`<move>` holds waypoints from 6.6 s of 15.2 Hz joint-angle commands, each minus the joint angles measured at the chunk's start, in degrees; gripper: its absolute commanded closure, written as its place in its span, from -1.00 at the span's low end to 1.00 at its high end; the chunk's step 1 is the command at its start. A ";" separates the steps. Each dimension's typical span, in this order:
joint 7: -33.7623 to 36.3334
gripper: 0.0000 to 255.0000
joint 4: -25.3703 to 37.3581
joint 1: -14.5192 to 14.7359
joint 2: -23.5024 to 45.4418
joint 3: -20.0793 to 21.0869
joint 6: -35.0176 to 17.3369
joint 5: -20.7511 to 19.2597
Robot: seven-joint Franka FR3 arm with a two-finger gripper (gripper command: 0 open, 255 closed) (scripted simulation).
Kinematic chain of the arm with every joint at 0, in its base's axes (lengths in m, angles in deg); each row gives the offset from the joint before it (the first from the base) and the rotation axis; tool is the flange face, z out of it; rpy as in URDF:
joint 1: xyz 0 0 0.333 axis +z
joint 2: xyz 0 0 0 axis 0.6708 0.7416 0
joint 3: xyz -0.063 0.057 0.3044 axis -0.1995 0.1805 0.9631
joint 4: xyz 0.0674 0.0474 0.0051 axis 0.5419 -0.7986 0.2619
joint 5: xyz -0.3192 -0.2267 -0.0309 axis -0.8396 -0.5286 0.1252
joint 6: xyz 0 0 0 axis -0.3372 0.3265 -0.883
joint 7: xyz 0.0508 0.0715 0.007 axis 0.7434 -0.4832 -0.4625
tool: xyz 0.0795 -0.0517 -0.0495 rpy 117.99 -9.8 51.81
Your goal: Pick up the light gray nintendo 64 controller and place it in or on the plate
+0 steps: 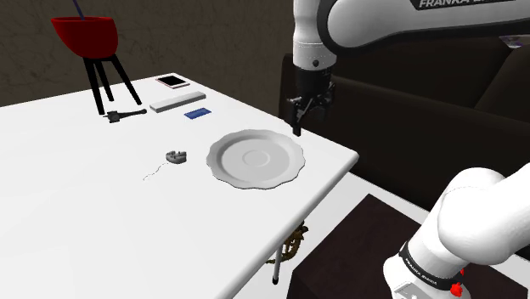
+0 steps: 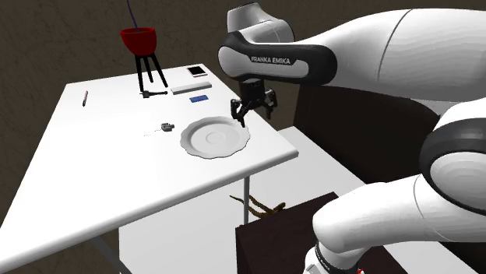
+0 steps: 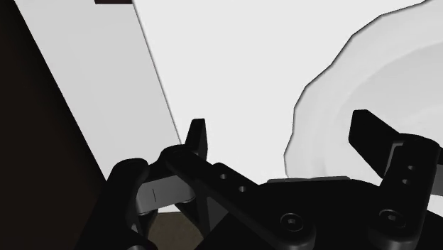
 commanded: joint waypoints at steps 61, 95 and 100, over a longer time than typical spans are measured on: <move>-15.55 -1.00 60.60 14.24 60.40 20.86 5.81 -28.43; -17.81 1.00 70.56 17.09 62.67 20.24 12.85 -29.58; -19.70 1.00 80.79 20.95 66.02 19.21 19.00 -31.39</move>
